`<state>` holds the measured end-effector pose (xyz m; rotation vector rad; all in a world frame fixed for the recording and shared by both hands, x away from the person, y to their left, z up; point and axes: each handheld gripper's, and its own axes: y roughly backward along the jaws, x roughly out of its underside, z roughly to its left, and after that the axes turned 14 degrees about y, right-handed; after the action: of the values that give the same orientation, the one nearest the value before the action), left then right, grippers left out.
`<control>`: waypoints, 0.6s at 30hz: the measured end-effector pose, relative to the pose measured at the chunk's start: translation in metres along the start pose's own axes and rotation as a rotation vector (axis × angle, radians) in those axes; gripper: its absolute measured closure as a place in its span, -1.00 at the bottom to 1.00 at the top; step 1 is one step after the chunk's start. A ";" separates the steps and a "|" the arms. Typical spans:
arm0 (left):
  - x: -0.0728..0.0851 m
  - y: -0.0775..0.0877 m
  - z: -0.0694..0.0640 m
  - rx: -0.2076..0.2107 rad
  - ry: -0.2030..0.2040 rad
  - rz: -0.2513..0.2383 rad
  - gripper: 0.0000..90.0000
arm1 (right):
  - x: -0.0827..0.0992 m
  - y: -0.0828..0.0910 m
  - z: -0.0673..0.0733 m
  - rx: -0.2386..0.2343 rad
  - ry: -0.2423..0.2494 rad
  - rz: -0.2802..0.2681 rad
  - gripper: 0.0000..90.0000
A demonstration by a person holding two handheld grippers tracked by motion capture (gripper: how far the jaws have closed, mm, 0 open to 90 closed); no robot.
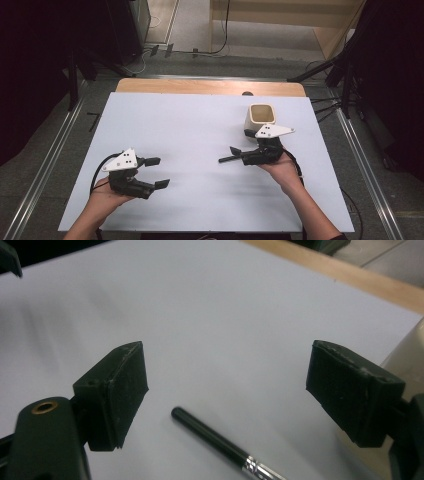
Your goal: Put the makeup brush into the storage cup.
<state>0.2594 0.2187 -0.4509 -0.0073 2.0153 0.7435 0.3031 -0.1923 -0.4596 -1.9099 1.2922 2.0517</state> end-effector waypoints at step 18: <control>0.001 -0.001 0.000 -0.010 -0.001 0.010 -0.55 | -0.012 -0.006 -0.011 -0.107 0.011 0.247 -0.61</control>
<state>0.2591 0.2183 -0.4519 -0.0029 2.0125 0.7597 0.3182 -0.1893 -0.4509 -1.8902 1.5190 2.2702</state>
